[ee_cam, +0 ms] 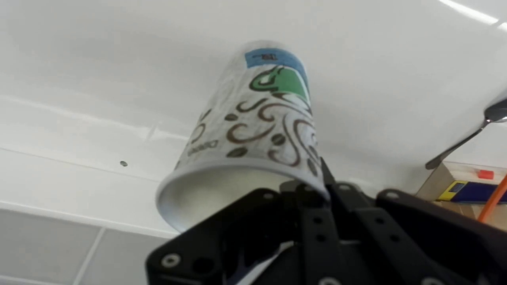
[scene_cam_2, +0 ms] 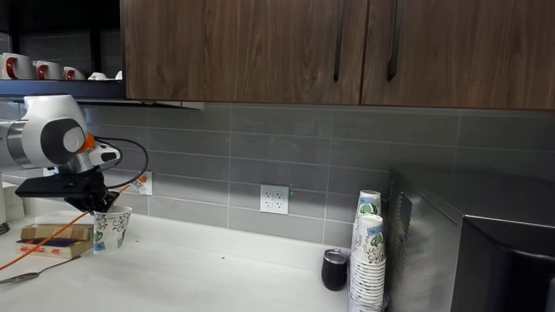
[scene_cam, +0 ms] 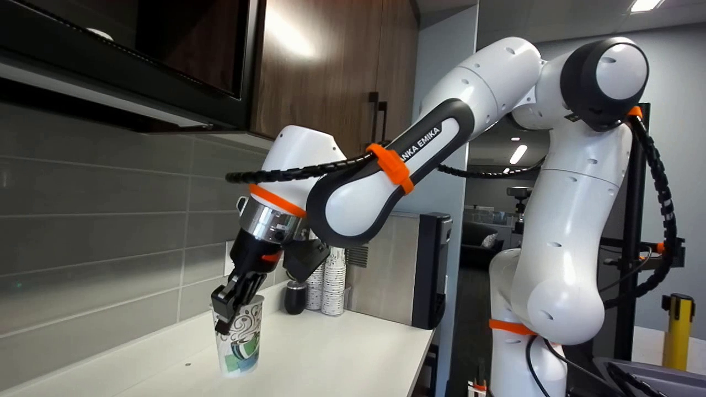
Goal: Remove the paper cup from the cabinet and put it on the counter
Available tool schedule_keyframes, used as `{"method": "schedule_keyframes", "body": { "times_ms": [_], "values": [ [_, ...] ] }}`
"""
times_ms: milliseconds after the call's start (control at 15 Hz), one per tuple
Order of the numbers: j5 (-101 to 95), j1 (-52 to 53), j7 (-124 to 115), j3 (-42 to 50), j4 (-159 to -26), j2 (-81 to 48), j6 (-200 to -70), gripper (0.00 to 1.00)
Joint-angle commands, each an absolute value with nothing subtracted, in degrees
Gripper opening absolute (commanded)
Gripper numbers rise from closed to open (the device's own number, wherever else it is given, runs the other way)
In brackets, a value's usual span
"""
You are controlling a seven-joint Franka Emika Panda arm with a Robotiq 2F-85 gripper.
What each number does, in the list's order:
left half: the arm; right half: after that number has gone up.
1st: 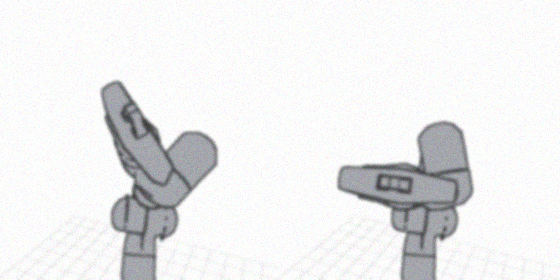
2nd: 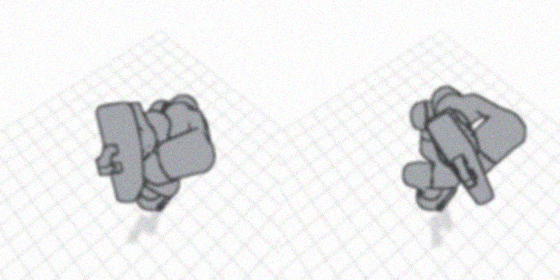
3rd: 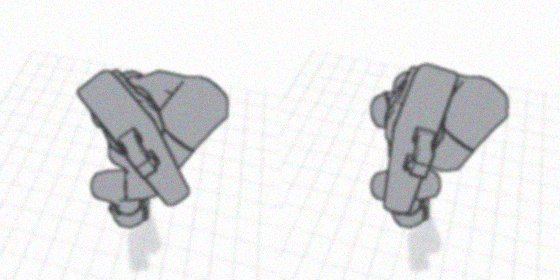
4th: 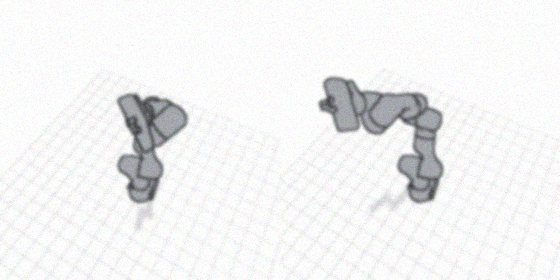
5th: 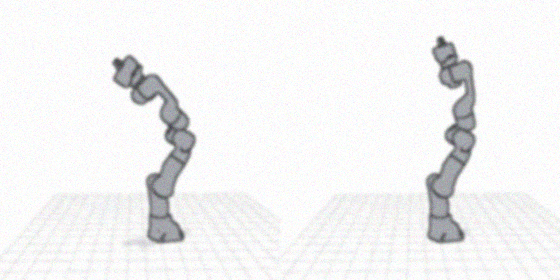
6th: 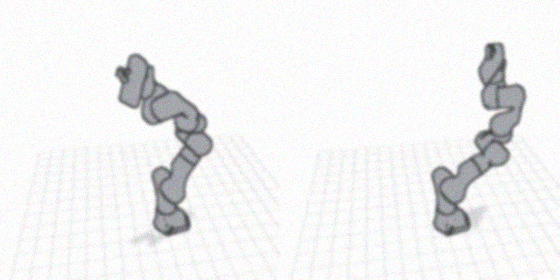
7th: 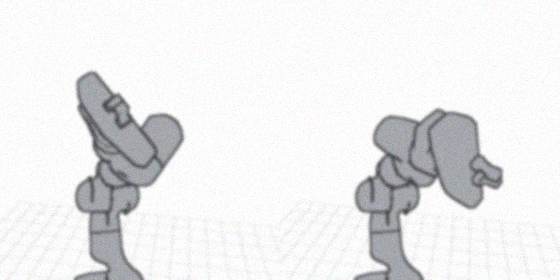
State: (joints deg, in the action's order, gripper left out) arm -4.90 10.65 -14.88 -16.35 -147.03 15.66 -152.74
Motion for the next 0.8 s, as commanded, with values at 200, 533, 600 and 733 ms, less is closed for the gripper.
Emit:
{"method": "schedule_keyframes", "body": {
  "times_ms": [200, 533, 600, 733],
  "values": [
    [-11.09, 6.76, -22.47, -17.95, -150.46, 8.12, -164.61, 0.0],
    [-27.8, 1.02, -36.11, -19.69, -151.92, 4.39, -170.19, 0.0],
    [-32.08, 0.1, -39.34, -19.94, -151.78, 4.17, -169.87, 0.0],
    [-39.6, -0.92, -45.21, -20.28, -151.12, 3.54, -168.91, 0.0]
  ]
}}
